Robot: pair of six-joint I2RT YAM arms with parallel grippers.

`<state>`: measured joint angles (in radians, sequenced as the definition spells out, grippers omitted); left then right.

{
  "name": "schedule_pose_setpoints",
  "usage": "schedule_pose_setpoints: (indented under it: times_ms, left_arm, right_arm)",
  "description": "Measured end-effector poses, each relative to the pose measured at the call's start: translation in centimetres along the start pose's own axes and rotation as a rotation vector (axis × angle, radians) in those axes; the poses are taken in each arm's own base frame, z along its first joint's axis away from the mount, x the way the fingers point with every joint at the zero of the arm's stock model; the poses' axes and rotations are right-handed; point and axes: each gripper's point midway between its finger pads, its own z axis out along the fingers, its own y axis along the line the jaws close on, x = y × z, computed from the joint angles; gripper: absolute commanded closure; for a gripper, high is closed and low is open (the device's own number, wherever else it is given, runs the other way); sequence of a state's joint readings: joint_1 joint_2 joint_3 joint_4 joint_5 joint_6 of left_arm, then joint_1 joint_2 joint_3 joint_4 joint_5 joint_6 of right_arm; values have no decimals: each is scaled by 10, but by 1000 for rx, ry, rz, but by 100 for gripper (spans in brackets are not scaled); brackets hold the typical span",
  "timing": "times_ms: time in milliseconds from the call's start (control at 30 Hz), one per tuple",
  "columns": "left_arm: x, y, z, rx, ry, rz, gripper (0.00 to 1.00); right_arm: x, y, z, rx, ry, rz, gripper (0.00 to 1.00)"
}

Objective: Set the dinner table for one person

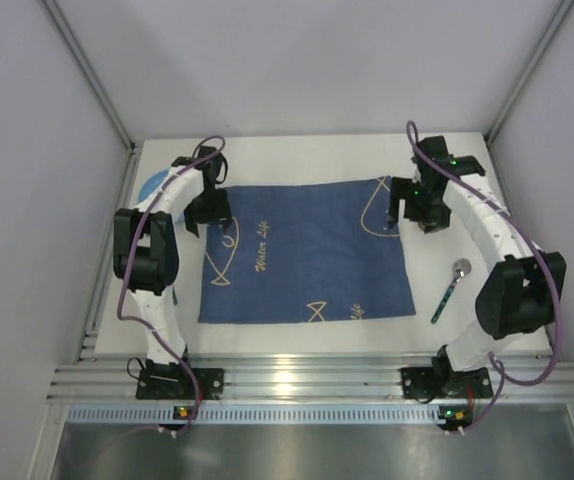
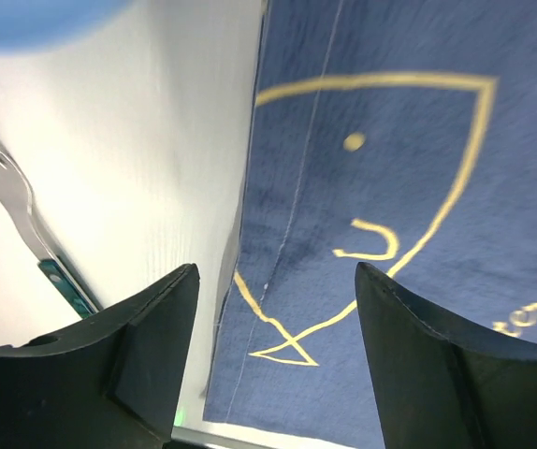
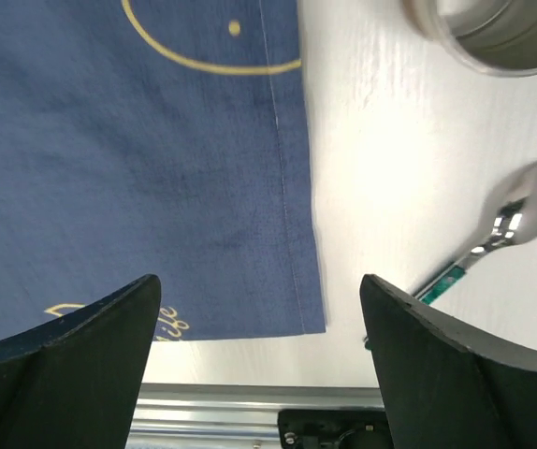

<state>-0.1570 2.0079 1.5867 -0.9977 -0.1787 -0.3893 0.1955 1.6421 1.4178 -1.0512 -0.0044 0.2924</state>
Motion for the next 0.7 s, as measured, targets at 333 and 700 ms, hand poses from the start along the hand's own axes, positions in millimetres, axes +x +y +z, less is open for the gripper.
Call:
schedule_pose_setpoints:
  times_ms: [333,700]
  left_arm:
    - [-22,-6,-13,24,-68,-4,29]
    - [-30,-2,-28,25,-120,5,30]
  right_arm:
    - [-78,-62,-71,130,-291,171,11]
    - [-73,-137,-3,271,-98,330,16]
